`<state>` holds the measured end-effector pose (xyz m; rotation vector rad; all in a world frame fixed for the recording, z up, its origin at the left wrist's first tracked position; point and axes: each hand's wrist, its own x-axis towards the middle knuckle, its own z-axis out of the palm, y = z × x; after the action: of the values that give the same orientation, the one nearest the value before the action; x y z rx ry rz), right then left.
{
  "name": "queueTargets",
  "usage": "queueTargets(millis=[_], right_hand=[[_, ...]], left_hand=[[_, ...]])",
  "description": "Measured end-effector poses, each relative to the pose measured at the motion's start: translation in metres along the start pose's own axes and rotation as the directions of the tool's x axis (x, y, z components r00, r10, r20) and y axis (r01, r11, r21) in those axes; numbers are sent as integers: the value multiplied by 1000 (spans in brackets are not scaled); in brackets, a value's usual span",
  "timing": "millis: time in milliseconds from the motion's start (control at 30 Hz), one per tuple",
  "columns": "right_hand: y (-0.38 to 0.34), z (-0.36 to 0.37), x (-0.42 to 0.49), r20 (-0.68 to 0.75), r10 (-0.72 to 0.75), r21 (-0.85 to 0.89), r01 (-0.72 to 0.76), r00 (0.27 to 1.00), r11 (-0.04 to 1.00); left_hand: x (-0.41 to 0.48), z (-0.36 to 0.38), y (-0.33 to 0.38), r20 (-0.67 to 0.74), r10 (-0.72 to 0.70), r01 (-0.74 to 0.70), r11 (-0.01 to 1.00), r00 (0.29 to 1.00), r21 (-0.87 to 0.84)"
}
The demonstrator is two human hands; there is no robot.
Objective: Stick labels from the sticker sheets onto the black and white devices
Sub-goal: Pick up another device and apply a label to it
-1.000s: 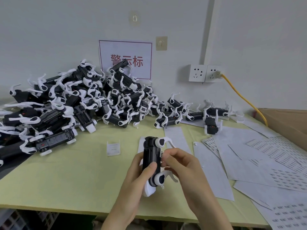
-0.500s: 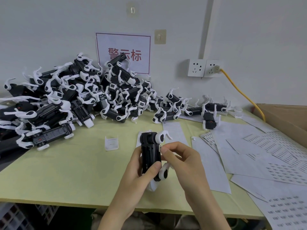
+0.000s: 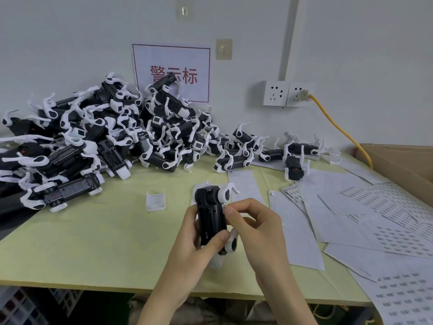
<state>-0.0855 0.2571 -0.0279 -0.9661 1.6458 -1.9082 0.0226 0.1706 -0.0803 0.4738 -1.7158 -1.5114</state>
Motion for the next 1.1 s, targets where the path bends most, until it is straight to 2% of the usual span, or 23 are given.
queueTargets(millis=[800,1100], right_hand=[[8,1,-1,-14,-65,0,65,998,998],[12,1,-1,0,-43,21,43,999,999]], left_hand=[[0,1,-1,-3,14,-14,999,1000,33],[0,0,-2,-4,17,-17,999,1000,48]])
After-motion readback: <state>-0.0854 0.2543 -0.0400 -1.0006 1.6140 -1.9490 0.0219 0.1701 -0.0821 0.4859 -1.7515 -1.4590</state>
